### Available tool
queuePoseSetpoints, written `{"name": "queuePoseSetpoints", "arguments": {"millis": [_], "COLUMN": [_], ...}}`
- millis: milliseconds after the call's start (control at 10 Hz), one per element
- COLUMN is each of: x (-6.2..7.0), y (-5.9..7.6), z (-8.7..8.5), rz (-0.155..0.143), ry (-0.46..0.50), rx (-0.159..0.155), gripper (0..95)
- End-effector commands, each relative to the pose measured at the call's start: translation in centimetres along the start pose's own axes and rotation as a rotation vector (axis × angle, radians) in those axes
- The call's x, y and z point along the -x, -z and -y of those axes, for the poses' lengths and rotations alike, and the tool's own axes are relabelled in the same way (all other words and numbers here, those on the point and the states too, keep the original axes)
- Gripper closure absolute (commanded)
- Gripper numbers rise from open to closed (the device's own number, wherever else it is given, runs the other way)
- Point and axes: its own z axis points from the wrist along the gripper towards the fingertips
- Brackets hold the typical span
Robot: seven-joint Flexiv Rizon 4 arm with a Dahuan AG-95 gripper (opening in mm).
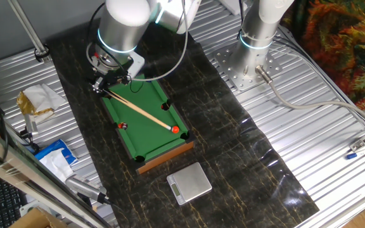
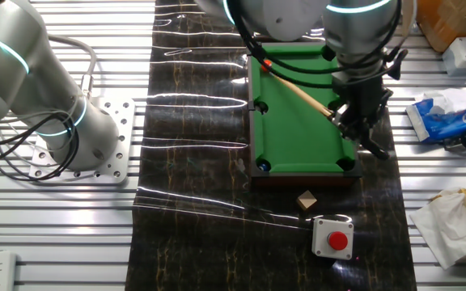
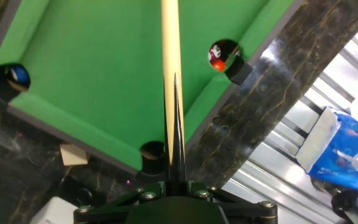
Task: Hit the pool ball
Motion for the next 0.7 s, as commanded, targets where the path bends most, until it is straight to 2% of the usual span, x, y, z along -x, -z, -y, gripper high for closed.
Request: {"name": "queuePoseSetpoints", "arguments": {"millis": [100, 200, 600, 700], "x": [1.7, 2.0, -0.7, -0.9], "y": [1.0, 1.4, 1.2, 1.2], "z": [0.8, 0.8, -0.6, -0.7], "rz": [-0.016, -0.029, -0.021, -0.02], "ry": [0.002, 0.006, 0.019, 0.021], "rx": [0.016, 0.0, -0.011, -0.012], "gripper": [95.0, 95.0, 95.0, 95.0]}}
